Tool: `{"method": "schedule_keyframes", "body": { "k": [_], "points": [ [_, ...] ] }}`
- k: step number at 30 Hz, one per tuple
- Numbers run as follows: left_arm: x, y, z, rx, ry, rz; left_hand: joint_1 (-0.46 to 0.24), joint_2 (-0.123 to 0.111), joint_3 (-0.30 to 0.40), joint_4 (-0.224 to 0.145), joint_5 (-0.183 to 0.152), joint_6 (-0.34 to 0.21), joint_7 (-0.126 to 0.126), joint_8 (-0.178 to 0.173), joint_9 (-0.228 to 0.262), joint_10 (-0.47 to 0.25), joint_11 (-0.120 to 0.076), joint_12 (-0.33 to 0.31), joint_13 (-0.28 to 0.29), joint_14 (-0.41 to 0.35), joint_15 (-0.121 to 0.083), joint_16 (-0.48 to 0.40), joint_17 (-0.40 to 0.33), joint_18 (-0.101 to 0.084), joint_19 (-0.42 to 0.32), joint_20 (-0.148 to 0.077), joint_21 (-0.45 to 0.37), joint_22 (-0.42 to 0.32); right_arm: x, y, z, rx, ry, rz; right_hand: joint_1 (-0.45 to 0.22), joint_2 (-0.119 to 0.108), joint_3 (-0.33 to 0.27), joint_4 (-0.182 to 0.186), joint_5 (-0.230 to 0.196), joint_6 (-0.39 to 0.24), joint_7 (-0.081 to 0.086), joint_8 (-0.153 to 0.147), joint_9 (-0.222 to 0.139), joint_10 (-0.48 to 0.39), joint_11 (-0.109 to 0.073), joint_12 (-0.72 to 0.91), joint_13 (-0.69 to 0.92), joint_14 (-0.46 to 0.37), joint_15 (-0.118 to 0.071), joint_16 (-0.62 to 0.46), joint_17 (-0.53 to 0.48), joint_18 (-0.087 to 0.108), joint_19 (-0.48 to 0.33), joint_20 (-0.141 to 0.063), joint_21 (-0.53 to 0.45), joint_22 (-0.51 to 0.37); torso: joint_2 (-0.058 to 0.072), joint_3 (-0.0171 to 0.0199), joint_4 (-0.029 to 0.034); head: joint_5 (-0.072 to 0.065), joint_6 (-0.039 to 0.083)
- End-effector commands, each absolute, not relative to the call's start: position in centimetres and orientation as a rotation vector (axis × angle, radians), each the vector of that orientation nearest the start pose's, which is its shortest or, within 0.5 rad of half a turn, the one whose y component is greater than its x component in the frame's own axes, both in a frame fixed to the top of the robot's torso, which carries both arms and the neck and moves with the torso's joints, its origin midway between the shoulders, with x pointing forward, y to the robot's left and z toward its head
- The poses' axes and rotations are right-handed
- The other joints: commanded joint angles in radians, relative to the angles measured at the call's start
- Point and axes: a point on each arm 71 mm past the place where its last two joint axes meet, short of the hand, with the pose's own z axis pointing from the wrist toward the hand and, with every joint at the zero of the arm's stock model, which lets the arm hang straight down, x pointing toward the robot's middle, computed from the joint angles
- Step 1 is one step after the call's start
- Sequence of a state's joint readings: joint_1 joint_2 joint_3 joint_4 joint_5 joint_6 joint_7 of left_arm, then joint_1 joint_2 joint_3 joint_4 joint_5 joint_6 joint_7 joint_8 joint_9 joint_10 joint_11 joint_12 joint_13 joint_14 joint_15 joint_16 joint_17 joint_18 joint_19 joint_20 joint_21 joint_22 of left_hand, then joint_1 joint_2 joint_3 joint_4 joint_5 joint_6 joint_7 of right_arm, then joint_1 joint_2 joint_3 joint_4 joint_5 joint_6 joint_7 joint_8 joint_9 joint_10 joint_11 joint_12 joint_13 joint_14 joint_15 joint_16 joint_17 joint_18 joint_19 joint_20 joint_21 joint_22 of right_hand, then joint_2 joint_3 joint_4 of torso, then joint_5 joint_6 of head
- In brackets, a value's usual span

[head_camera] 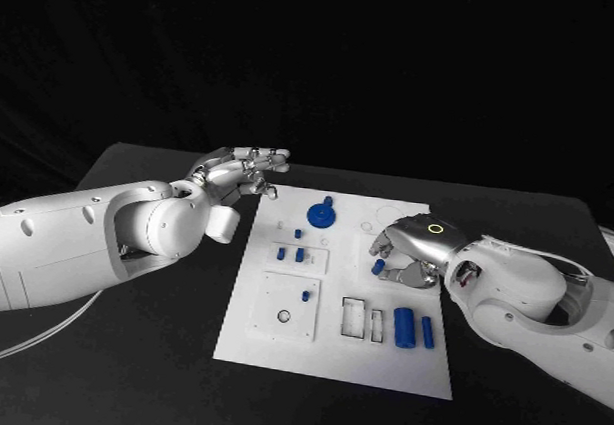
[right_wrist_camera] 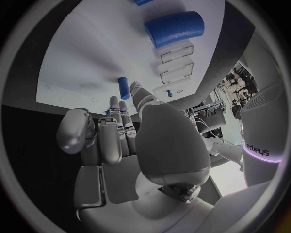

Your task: Assemble the parts on the task board

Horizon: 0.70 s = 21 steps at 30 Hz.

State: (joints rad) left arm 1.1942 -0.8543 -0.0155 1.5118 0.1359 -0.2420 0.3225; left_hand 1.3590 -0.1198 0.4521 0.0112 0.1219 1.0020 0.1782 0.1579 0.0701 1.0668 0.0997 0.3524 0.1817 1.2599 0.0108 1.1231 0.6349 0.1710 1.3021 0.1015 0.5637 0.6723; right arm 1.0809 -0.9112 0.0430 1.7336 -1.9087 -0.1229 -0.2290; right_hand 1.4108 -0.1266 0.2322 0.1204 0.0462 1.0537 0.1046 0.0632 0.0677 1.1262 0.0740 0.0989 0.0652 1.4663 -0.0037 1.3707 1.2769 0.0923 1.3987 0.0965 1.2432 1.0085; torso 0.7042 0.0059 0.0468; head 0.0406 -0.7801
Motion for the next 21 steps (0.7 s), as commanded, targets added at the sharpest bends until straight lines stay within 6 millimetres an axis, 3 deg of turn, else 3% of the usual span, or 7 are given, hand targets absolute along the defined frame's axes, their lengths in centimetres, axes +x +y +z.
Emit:
{"method": "schedule_keyframes", "body": {
  "k": [1, 13, 21],
  "points": [
    [49.29, 21.44, -17.90, -1.299, 1.444, -1.627, 0.006, 0.002, 0.001, -0.007, 0.004, -0.008, 0.000, 0.007, -0.001, -0.008, -0.002, 0.002, 0.001, -0.008, -0.001, 0.006, -0.001, 0.009, -0.006, 0.002, -0.006, 0.000, 43.11, -16.99, -19.85, -0.583, 1.689, 0.449, 0.004, 0.019, 0.014, 0.003, 0.003, 0.015, 0.004, 0.006, 0.002, 0.022, -0.005, 0.008, 0.001, 0.050, -0.010, -0.002, 0.001, 0.012, 0.005, -0.005, -0.003, 0.004, 0.000, -0.0001, -0.0012, 0.001, -0.003],
    [49.31, 21.47, -17.93, -1.299, 1.446, -1.626, 0.006, 0.002, 0.001, -0.007, 0.004, -0.008, 0.000, 0.007, -0.001, -0.008, -0.002, 0.002, 0.001, -0.008, -0.001, 0.006, -0.001, 0.009, -0.006, 0.002, -0.006, 0.000, 43.26, -16.66, -20.46, -0.599, 1.718, 0.446, 0.035, 0.049, 0.074, 0.005, 0.003, 0.088, 0.000, 0.029, 0.014, 0.118, -0.029, 0.021, 0.004, 0.055, -0.031, 0.011, 0.015, 0.009, 0.015, -0.026, 0.007, 0.020, -0.001, 0.0008, -0.0012, 0.004, -0.008],
    [49.34, 21.49, -17.95, -1.300, 1.447, -1.625, 0.006, 0.002, 0.001, -0.007, 0.004, -0.008, 0.000, 0.007, -0.001, -0.008, -0.002, 0.002, 0.001, -0.008, -0.001, 0.006, -0.001, 0.009, -0.006, 0.002, -0.006, 0.000, 43.28, -16.56, -20.37, -0.600, 1.692, 0.434, 0.066, 0.067, 0.120, -0.017, 0.002, 0.120, -0.002, 0.036, 0.020, 0.152, -0.035, 0.013, 0.003, 0.056, -0.037, 0.018, 0.023, 0.007, 0.019, -0.035, 0.012, 0.029, -0.001, 0.0015, -0.0020, 0.002, -0.007]
  ]
}}
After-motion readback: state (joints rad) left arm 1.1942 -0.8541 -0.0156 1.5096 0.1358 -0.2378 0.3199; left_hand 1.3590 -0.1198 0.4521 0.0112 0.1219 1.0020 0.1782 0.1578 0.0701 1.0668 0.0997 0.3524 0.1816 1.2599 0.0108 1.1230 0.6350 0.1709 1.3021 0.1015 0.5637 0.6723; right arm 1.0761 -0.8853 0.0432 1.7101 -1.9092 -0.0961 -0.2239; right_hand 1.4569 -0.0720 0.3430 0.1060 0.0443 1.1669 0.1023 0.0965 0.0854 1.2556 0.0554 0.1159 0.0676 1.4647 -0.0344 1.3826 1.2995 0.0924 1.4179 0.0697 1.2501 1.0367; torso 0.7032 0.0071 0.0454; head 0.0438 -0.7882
